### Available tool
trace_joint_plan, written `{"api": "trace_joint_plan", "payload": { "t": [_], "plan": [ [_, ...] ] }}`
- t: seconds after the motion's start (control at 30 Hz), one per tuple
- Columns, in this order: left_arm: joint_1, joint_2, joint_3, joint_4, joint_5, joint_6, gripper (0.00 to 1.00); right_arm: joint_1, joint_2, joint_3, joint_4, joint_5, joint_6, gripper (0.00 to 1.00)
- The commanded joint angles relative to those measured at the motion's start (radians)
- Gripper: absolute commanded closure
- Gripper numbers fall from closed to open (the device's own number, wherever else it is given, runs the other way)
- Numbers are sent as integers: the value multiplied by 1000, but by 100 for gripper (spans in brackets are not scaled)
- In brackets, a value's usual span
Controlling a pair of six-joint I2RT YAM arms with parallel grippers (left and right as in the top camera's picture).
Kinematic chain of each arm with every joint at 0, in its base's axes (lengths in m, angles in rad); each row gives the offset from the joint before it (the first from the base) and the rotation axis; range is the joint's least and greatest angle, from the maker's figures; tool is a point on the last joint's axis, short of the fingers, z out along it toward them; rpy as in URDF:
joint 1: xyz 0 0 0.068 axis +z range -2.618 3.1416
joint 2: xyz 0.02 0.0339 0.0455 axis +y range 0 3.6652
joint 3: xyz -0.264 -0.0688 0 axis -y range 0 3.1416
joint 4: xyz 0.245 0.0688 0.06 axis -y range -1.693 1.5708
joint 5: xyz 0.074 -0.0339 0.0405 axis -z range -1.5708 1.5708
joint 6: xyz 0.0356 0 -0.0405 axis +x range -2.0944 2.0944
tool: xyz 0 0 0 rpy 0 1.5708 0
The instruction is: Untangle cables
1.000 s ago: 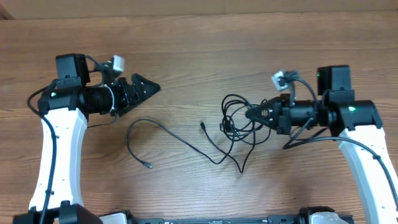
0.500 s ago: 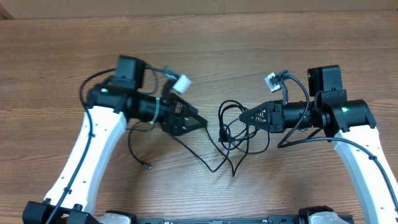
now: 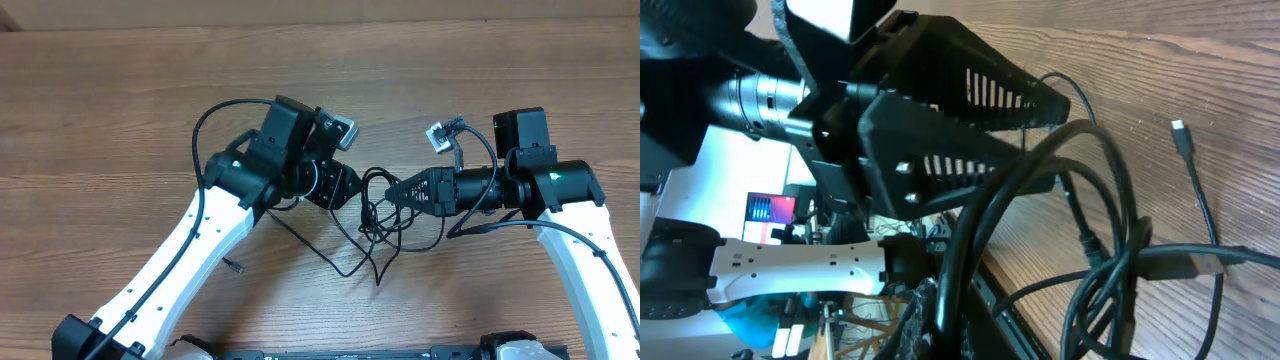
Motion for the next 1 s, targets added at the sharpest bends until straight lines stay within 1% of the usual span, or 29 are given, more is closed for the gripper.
{"api": "trace_joint_plan", "payload": {
  "t": [0.0,0.17,0.37,0.63,0.77,0.87,0.97],
  "plan": [
    [-24,-3,16,7,-80,-81,56,5,0,10,-2,-30,3,96],
    [-25,-3,16,8,-18,-81,57,5,0,10,-5,-3,5,96],
    [-26,-3,16,3,51,-80,59,5,0,10,-3,92,68,96],
    [-39,-3,16,3,80,-62,60,5,0,10,2,99,82,96],
    [-75,-2,9,10,35,-62,61,5,0,10,2,27,82,96],
    [-104,4,8,8,-55,-72,66,5,0,10,1,-5,82,96],
    [-116,8,8,7,-126,-90,73,5,0,10,-3,-9,82,96]
  ]
}}
